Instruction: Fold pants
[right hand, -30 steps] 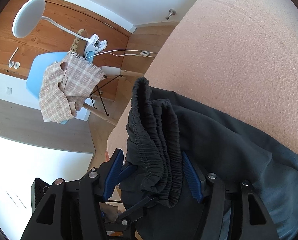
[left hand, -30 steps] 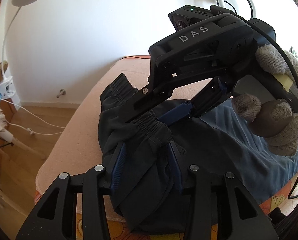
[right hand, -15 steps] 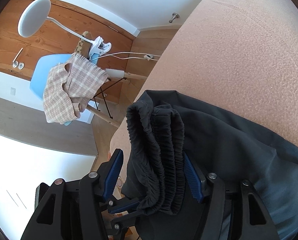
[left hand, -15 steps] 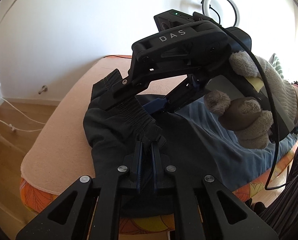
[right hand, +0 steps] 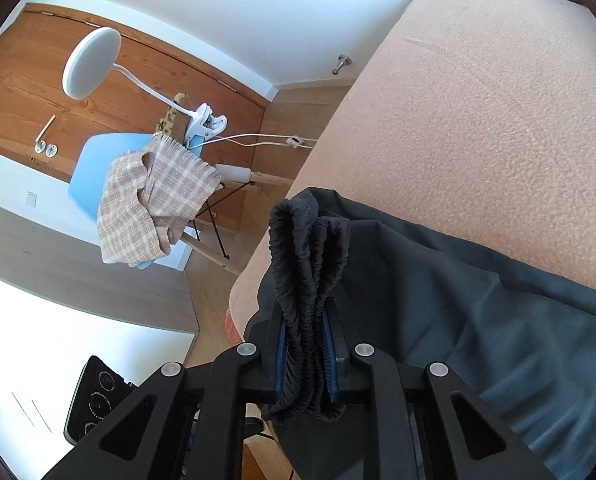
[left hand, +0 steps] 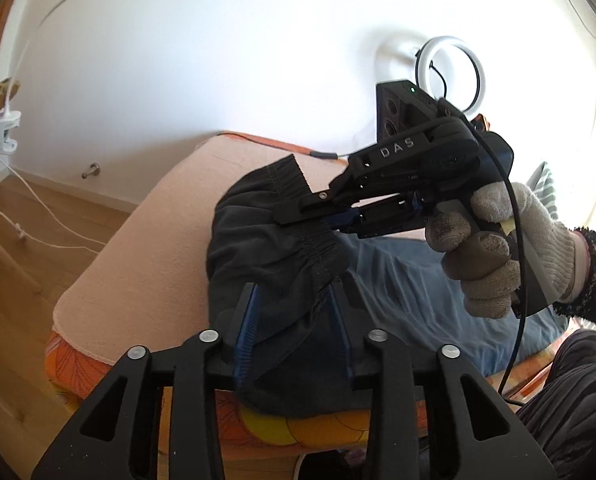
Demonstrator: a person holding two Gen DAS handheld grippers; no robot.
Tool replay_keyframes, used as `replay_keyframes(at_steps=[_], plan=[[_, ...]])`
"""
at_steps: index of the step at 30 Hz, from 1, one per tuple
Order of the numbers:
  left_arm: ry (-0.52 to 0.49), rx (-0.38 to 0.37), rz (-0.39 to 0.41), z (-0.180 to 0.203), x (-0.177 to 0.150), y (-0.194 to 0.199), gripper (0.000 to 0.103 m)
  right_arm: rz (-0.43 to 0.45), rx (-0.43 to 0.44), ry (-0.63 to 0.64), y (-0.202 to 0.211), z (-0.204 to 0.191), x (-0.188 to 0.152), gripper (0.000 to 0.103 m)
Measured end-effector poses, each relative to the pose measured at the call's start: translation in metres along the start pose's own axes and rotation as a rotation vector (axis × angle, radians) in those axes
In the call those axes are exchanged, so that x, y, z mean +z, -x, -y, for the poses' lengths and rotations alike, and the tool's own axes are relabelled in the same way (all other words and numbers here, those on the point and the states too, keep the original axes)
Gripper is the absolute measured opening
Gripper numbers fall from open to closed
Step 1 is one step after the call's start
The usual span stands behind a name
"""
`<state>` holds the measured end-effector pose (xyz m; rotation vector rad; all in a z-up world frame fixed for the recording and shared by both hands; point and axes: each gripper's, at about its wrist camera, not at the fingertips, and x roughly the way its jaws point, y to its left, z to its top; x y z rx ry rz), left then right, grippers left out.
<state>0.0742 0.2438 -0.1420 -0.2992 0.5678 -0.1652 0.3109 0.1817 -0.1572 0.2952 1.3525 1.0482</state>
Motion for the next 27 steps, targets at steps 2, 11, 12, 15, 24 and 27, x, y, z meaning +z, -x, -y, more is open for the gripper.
replay_keyframes(at_steps=[2,11,12,15,24,27], plan=[[0.016,-0.003,0.024,0.001,0.004,0.008,0.036,0.019,-0.013,-0.005,0.017,-0.001,-0.001,0.014],[-0.004,-0.033,0.031,0.019,0.012,0.011,0.036,0.084,-0.106,-0.051,0.105,0.005,-0.039,0.014],[-0.006,-0.040,0.035,0.026,0.010,0.015,0.036,0.091,-0.116,-0.053,0.116,0.005,-0.045,0.014],[-0.020,-0.070,0.033,0.043,0.011,0.014,0.036,0.114,-0.146,-0.055,0.155,0.006,-0.061,0.014],[-0.007,-0.144,-0.039,0.076,0.005,-0.006,0.036,0.179,-0.228,-0.158,0.241,0.047,-0.108,0.014],[0.044,-0.151,-0.049,0.071,0.003,-0.002,0.036,0.209,-0.239,-0.194,0.265,0.071,-0.127,0.014]])
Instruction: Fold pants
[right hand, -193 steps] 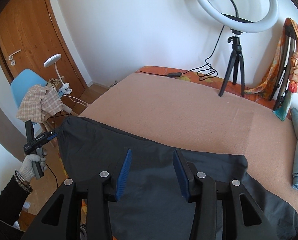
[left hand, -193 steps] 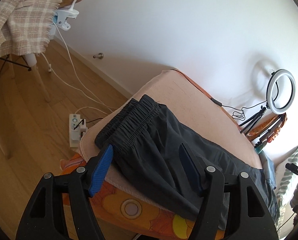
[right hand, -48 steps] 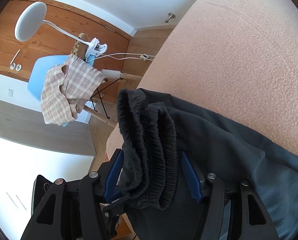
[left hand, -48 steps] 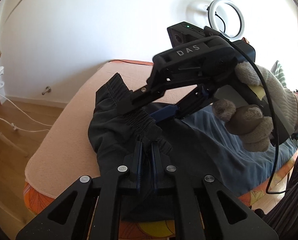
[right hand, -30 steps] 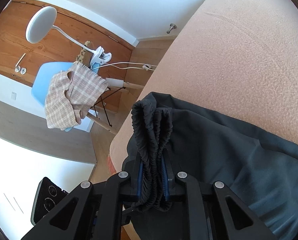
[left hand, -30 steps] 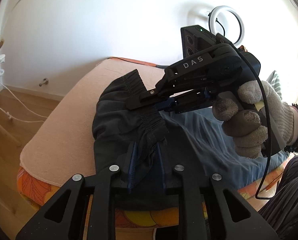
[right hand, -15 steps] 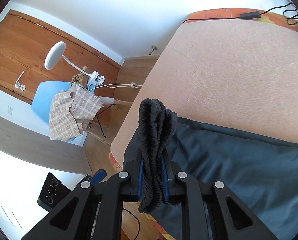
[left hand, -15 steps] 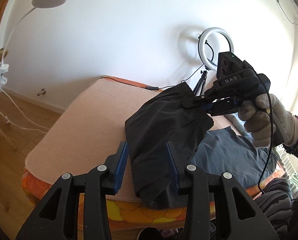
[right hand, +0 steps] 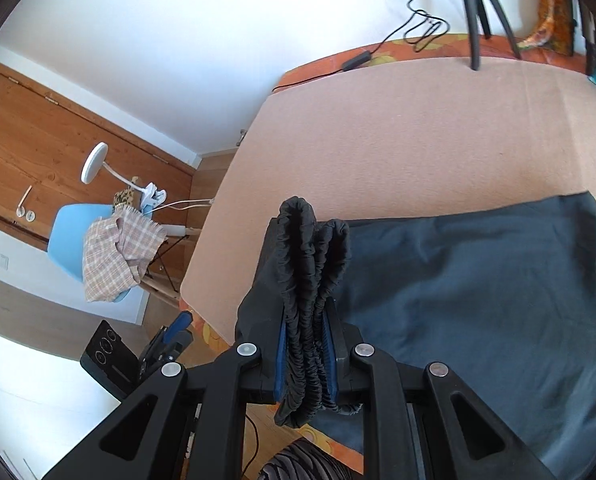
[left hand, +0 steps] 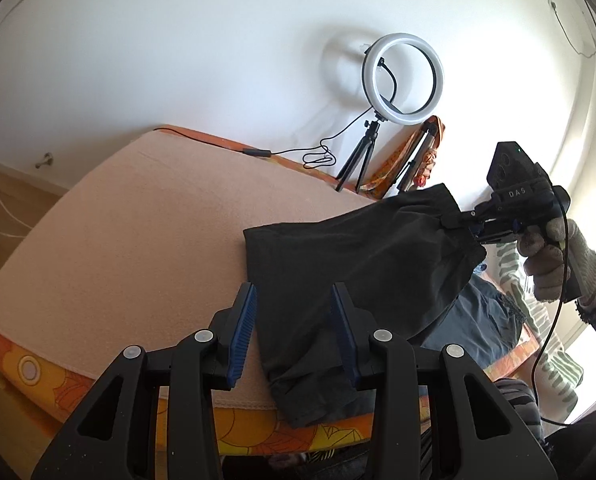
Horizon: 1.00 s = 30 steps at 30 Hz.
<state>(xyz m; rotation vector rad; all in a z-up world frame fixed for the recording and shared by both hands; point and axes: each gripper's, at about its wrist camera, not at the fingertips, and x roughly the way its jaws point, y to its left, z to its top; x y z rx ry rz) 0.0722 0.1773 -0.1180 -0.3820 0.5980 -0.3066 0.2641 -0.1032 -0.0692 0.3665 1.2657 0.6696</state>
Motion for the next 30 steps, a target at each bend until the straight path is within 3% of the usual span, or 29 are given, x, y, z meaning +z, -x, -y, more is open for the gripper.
replay_keyframes(at_steps=[7,18,30], plan=[[-0.033,-0.015,-0.058,0.018,-0.001,-0.003,0.036,0.033,-0.004,-0.097,0.022,0.056,-0.023,0.014],[-0.106,-0.077,-0.167,0.063,-0.007,-0.055,0.036,0.118,-0.030,-0.166,0.075,0.109,-0.050,0.014],[-0.145,-0.120,-0.189,0.100,-0.015,-0.079,0.042,0.169,-0.143,-0.186,0.123,0.162,-0.074,0.014]])
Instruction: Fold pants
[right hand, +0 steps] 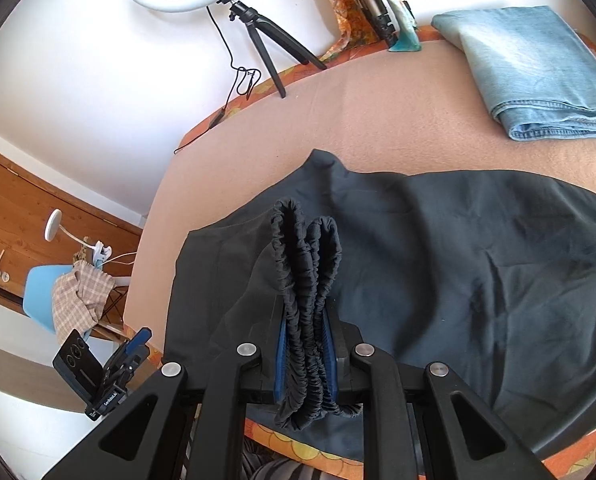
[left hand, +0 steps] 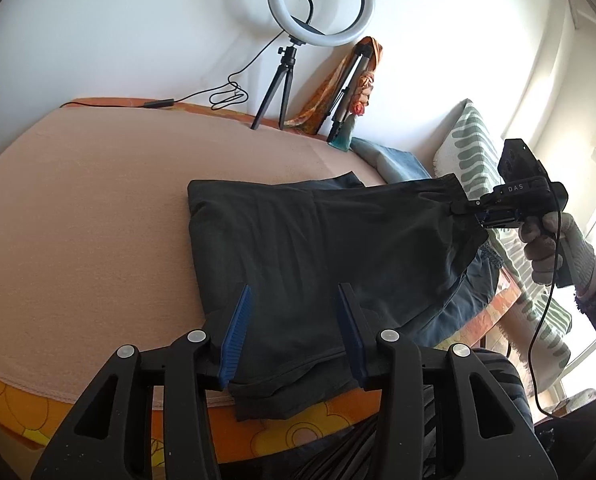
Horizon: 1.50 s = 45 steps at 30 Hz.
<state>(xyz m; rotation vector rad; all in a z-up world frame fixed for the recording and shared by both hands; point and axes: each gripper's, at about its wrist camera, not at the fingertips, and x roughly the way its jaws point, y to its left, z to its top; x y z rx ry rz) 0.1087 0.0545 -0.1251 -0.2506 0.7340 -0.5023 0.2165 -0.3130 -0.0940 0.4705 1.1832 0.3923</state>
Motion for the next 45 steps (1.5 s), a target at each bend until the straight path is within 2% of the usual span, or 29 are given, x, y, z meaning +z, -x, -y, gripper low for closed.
replay_keyframes(at_steps=[8,13,25,36,40,45], plan=[[0.005,0.005,-0.005,0.002,0.002,-0.004,0.042,0.017,-0.047,-0.059,0.033,0.042,0.004,0.014],[-0.001,-0.003,-0.019,0.006,0.002,-0.009,0.046,0.013,-0.090,-0.075,0.047,0.062,0.003,0.014],[-0.043,-0.033,-0.034,0.024,0.006,-0.018,0.046,0.079,-0.193,-0.149,0.092,0.123,0.003,0.014],[-0.079,-0.044,-0.070,0.032,0.005,-0.025,0.046,0.084,-0.260,-0.194,0.094,0.163,0.006,0.015],[-0.085,-0.073,-0.091,0.035,0.000,-0.027,0.046,0.067,-0.325,-0.167,0.085,0.169,0.006,0.015],[-0.126,-0.107,-0.132,0.040,-0.005,-0.028,0.046,0.063,-0.338,-0.185,0.077,0.182,0.005,0.015]])
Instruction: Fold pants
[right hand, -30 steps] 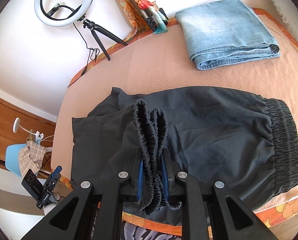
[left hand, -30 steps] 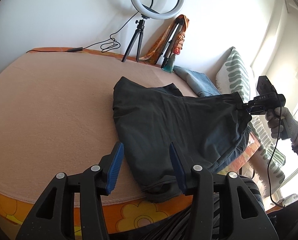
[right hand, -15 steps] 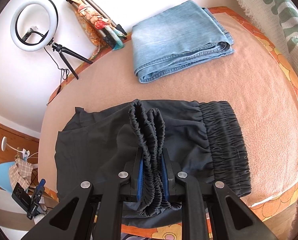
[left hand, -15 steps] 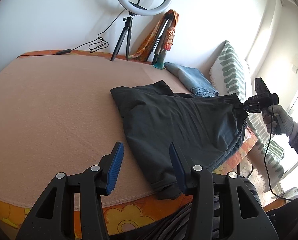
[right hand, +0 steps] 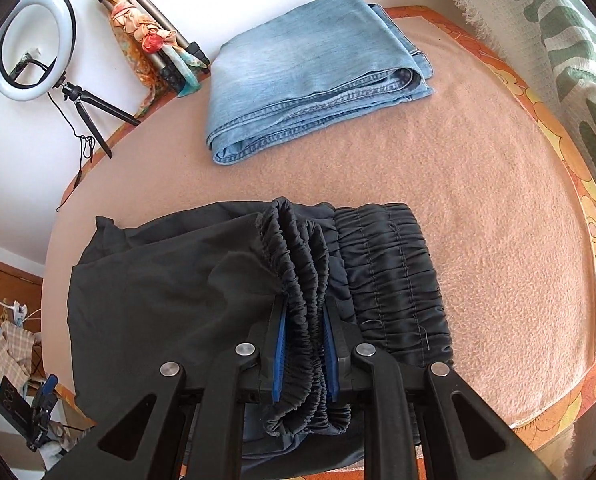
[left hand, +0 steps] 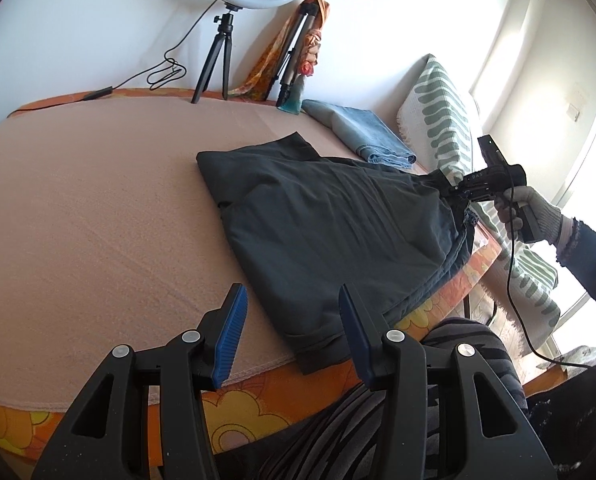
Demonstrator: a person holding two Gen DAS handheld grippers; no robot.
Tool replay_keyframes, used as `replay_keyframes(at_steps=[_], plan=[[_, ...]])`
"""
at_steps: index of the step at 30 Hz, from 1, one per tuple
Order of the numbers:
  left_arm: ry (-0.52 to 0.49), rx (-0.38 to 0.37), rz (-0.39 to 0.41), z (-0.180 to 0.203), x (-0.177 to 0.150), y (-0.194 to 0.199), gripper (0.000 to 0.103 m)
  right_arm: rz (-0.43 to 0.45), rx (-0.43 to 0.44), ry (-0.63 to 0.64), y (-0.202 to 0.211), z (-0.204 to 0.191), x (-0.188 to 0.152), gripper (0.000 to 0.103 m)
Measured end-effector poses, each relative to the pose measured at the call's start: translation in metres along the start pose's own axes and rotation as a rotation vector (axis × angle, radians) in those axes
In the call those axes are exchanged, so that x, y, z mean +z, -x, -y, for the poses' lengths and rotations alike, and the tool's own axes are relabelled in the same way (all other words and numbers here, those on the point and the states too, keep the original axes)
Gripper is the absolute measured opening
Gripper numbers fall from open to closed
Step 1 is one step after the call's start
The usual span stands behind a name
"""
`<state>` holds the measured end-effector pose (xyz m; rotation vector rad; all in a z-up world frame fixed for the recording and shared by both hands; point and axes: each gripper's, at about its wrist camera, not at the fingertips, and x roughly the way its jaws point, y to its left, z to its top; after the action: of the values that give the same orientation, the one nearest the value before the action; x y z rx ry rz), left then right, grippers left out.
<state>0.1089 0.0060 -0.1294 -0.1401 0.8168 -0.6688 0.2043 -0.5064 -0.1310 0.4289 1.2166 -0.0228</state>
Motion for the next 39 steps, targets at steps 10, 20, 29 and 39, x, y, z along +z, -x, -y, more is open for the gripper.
replay_keyframes(at_steps=[10,20,29,39], plan=[[-0.002,-0.047,-0.054,0.001,-0.009,-0.008,0.046,0.007,-0.058,0.043,-0.006,-0.003,-0.001,0.022],[0.085,-0.109,-0.042,-0.006,-0.012,-0.020,0.046,0.105,-0.136,0.136,0.043,-0.037,-0.016,0.050],[0.167,-0.112,-0.023,-0.019,-0.004,-0.030,0.046,0.173,0.197,0.331,0.062,-0.138,-0.011,0.053],[0.190,-0.110,-0.039,-0.028,-0.001,-0.045,0.046,0.094,0.356,0.551,-0.006,-0.261,0.006,0.054]])
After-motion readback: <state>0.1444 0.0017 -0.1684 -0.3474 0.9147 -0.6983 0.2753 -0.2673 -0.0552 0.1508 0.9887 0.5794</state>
